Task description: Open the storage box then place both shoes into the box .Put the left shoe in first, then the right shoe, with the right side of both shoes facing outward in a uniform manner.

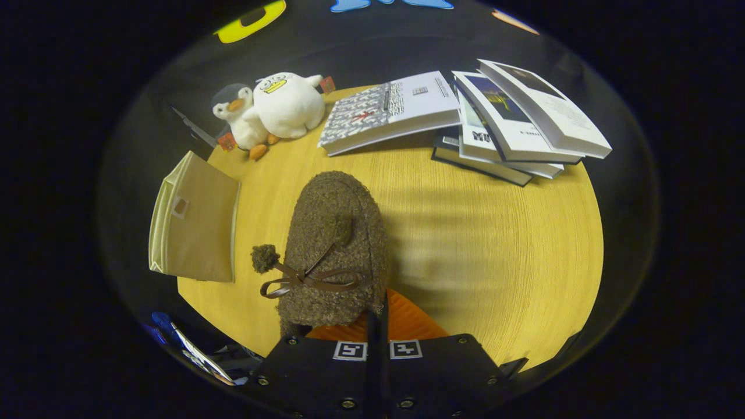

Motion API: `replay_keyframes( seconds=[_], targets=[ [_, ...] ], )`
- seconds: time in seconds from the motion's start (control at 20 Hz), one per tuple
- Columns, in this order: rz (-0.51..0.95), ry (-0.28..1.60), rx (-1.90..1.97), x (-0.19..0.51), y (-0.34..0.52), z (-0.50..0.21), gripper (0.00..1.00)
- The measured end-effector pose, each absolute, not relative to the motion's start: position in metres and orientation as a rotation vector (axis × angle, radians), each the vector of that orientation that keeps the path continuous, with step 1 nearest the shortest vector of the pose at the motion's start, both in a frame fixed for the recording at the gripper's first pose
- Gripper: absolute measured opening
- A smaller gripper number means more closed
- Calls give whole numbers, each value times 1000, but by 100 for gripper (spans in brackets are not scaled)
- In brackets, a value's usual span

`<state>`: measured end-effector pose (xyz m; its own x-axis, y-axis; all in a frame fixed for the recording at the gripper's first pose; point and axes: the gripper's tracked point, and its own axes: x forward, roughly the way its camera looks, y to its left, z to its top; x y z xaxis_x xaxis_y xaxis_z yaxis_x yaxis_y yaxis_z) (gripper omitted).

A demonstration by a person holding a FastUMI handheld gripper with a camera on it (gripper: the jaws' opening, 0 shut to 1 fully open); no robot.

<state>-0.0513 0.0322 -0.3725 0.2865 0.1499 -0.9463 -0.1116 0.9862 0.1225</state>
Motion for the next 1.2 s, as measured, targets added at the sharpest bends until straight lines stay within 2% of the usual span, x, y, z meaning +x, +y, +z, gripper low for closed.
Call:
replay_keyframes(
  seconds=[0.25, 0.75, 1.2],
  targets=[
    [257, 1201, 18, -32, 84, -325, 0],
    [514, 1120, -45, 5, 229, -267, 0],
    [683, 1098, -128, 14, 356, -261, 0]
  ],
)
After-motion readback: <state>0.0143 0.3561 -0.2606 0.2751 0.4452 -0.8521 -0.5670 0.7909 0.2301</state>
